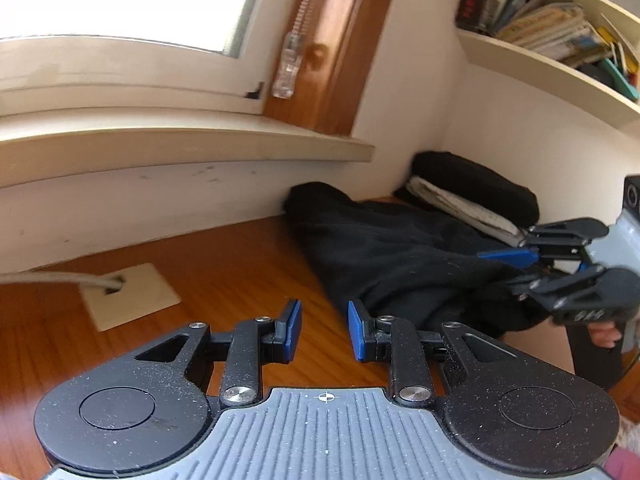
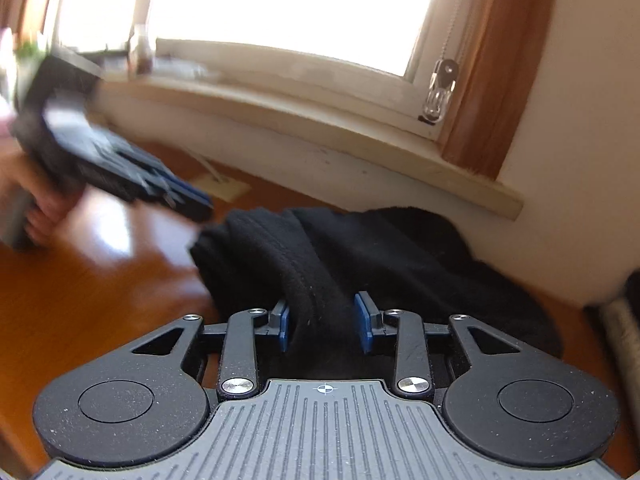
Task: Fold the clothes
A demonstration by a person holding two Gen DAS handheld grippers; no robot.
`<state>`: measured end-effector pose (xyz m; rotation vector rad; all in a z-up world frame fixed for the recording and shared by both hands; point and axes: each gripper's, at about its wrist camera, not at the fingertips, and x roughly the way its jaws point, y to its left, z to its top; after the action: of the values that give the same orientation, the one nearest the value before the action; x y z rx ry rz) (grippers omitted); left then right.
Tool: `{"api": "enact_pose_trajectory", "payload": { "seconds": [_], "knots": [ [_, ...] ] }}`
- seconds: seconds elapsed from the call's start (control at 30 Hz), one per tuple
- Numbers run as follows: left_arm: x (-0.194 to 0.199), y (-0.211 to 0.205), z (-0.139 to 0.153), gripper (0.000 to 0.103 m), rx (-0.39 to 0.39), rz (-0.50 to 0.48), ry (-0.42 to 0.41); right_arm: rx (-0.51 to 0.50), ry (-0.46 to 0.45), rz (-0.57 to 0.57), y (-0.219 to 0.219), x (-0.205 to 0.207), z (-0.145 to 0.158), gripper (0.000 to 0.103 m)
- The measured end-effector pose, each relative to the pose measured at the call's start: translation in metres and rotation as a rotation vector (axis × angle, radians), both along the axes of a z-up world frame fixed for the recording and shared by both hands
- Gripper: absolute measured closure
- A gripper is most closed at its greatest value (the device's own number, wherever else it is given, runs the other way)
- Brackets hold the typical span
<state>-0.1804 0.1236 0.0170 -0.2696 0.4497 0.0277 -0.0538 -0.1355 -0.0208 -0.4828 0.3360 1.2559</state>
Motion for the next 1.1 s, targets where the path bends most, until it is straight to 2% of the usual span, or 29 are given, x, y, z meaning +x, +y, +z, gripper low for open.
{"api": "enact_pose_trajectory", "payload": {
  "seconds": [0.07, 0.17, 0.27, 0.37, 0.47, 0.53, 0.7, 0.8, 0.87, 1.1],
  "knots": [
    [0.006, -0.006, -0.001, 0.076, 0.022, -0.022, 0.013, 0.056, 0.03, -0.007, -0.012, 0.004, 0.008, 0.063],
    [0.016, -0.014, -0.003, 0.076, 0.059, -0.046, 0.04, 0.099, 0.021, -0.034, -0.023, 0.01, 0.015, 0.056],
    [0.022, -0.018, -0.003, 0.076, 0.072, -0.048, 0.034, 0.115, 0.022, -0.056, -0.027, 0.021, 0.02, 0.056],
    [0.023, -0.024, -0.003, 0.076, 0.111, -0.055, 0.03, 0.151, 0.063, -0.068, -0.031, 0.029, 0.027, 0.055],
    [0.024, -0.023, -0.003, 0.076, 0.1, -0.059, 0.027, 0.176, 0.117, -0.042, -0.034, 0.035, 0.036, 0.054],
    [0.025, -0.022, -0.003, 0.076, 0.095, -0.062, 0.023, 0.178, 0.121, -0.037, -0.032, 0.035, 0.042, 0.054],
    [0.021, -0.028, 0.001, 0.076, 0.143, -0.066, 0.017, 0.09, 0.052, -0.078, 0.003, 0.044, 0.048, 0.054],
    [0.018, -0.025, 0.001, 0.076, 0.106, -0.077, 0.008, 0.036, 0.01, -0.09, 0.029, 0.054, 0.043, 0.054],
    [0.018, -0.024, 0.001, 0.08, 0.098, -0.085, 0.001, 0.004, -0.005, -0.108, 0.044, 0.063, 0.036, 0.054],
    [0.025, -0.026, -0.001, 0.081, 0.1, -0.095, -0.019, -0.111, 0.043, -0.108, 0.081, 0.087, 0.01, 0.054]
  ]
}}
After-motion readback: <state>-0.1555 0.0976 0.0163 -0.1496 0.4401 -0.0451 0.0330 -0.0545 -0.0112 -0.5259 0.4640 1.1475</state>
